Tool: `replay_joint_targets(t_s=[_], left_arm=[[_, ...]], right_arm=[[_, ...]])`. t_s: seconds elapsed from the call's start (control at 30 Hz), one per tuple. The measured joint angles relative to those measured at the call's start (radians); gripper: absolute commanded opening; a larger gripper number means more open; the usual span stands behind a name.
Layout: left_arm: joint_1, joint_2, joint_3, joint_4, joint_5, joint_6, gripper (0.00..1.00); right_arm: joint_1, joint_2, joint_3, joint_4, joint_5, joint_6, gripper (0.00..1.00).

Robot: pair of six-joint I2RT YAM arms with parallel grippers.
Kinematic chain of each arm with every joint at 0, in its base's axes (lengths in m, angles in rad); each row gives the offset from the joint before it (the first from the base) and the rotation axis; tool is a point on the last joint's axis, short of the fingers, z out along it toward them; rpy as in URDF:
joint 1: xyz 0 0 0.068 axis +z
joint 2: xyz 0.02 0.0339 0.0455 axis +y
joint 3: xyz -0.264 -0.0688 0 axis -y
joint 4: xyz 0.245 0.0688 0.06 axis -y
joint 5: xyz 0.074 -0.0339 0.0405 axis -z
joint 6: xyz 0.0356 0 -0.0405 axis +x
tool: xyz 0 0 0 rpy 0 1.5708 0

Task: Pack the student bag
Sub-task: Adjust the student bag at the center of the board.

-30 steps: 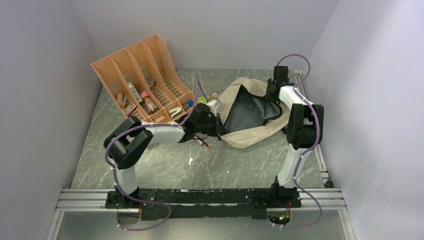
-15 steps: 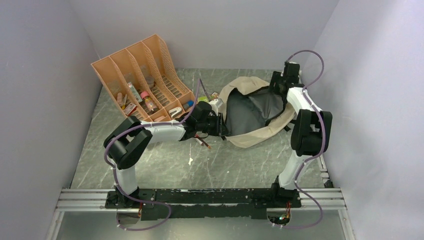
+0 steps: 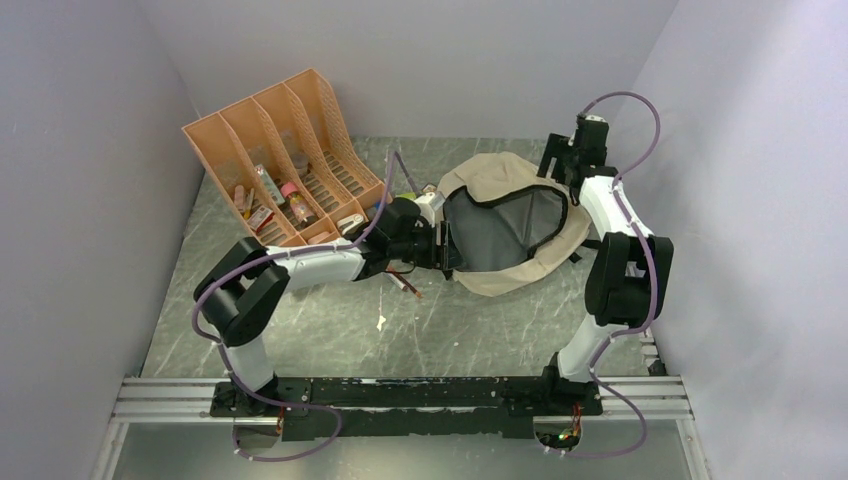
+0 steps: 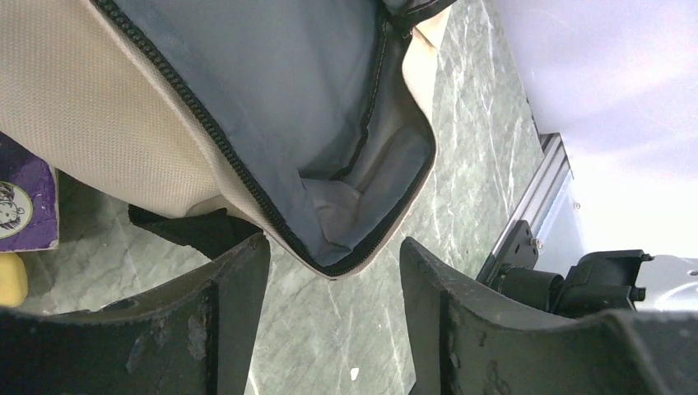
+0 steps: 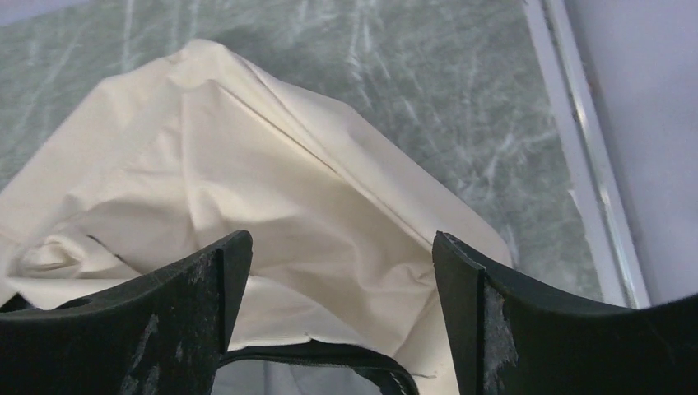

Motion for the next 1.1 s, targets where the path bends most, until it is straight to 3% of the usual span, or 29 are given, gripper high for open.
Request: replay_joint_targets(t_s=[0.2, 0.4, 0.53, 0.67, 0.8, 1.1], left_arm=[[0.000, -0.020, 0.002, -0.031, -0.008, 0.011, 0.64], [0.000, -0.026, 0.018, -0.055, -0.025, 0.026, 0.62], [0.000, -0.026, 0.034, -0.079, -0.051, 0.050, 0.63], [0.000, -0.027, 0.034, -0.103, -0.096, 0.073, 0.63], [0.001, -0.028, 0.038, -0.122, -0.127, 0.087, 0.63], [0.001, -0.026, 0.051, -0.126, -0.143, 0.092, 0.61]], right_arm=[[0.000, -0.039, -0.029, -0.004, 0.055, 0.013, 0.78], [0.016, -0.261, -0.126, 0.043, -0.041, 0.150, 0.71], [0.111, -0.417, -0.235, 0.090, -0.076, 0.272, 0.70], [0.264, -0.502, -0.382, 0.098, -0.074, 0.364, 0.61], [0.338, -0.506, -0.495, 0.097, -0.047, 0.397, 0.47], [0.396, -0.301, -0.567, 0.224, -0.044, 0.319, 0.33]])
